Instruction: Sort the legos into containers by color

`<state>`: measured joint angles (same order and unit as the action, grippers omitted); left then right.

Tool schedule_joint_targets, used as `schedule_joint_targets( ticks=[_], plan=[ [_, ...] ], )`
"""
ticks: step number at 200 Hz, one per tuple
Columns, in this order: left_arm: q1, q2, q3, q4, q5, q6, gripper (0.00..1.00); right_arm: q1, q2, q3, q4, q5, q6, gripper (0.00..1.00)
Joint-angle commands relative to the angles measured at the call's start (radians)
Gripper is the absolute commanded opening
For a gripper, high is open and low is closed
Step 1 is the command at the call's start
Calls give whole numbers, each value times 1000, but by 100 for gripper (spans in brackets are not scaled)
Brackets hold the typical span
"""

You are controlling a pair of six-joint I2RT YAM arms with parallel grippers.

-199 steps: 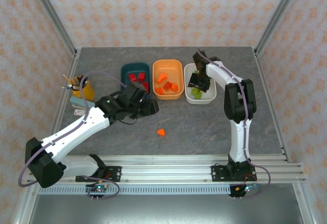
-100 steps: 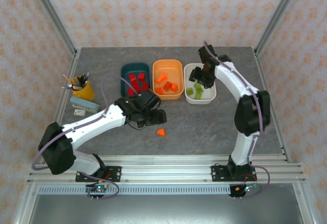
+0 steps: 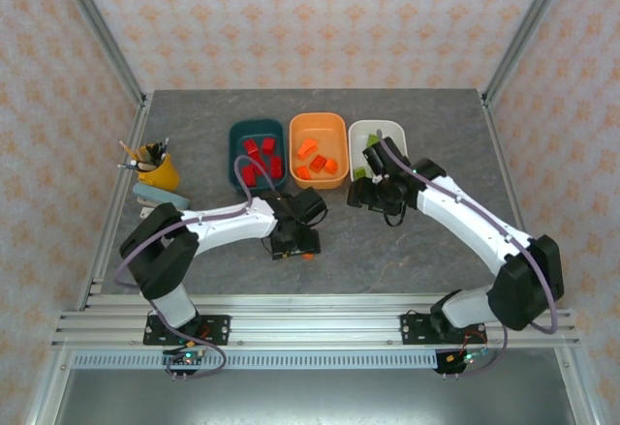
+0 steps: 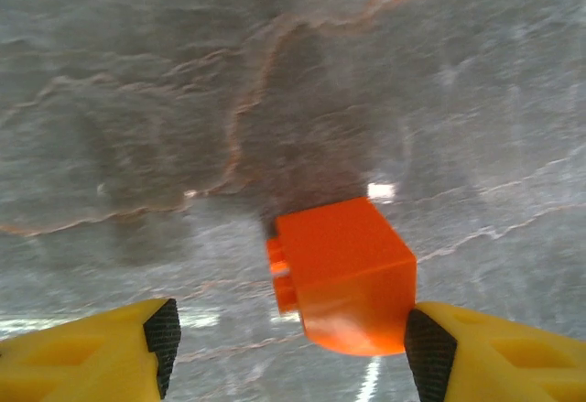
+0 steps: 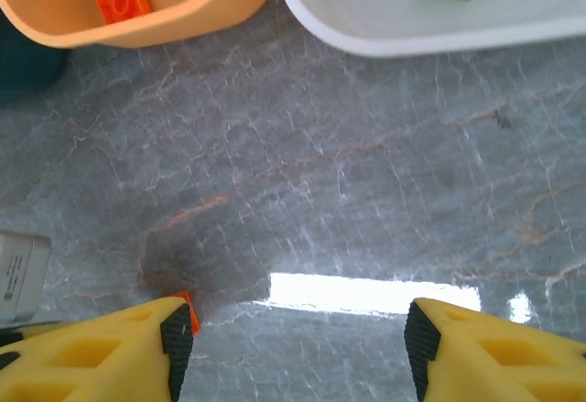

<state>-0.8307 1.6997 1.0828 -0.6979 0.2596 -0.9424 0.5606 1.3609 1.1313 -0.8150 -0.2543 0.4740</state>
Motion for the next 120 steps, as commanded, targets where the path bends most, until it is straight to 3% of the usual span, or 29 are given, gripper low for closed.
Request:
schedule_joint_targets(
  ticks=[1,38,73,120],
  plan=[
    [-11,38,30,-21,-25,-7,66,6,-67,-29,1,39,40,65],
    [-25,94,71,-19,-25,7,57,5,-95,-47,-15,41,42,65],
    [-29,118,88,-32,-50,22,56,7,-103,-62,-7,37,56,65],
    [-29,143,119,-54,-95,81,44,9,-101,-67,3,30,61,65]
  ],
)
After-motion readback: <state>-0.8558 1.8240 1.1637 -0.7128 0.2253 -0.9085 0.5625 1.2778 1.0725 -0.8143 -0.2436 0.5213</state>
